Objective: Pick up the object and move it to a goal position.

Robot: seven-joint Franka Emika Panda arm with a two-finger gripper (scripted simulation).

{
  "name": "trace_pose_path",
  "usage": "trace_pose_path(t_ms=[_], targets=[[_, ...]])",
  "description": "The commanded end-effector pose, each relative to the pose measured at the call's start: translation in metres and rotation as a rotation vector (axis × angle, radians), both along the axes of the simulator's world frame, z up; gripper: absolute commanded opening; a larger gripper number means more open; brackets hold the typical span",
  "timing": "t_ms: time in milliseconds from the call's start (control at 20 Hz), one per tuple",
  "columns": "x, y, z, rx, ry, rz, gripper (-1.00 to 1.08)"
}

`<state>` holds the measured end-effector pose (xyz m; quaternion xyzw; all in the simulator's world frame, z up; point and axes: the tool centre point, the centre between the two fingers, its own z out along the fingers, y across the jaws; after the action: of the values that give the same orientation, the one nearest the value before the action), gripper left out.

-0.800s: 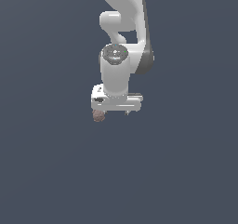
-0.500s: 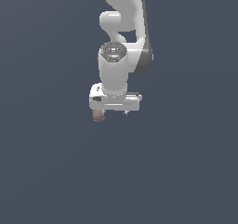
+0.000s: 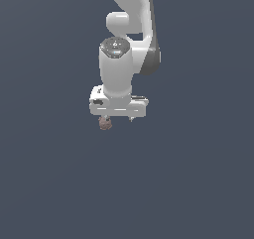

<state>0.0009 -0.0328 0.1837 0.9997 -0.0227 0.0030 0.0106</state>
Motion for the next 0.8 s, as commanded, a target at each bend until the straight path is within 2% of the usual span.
trace_pose_path(t_ms=[0,400,750], targets=[[-0.001,-0.002,-0.002,0.000,0.001,0.007,1.00],[-0.013,-0.019,-0.021,0.004,0.003,0.067,1.00],[-0.035,-0.044,-0.049,0.011,0.006,0.164,1.00]])
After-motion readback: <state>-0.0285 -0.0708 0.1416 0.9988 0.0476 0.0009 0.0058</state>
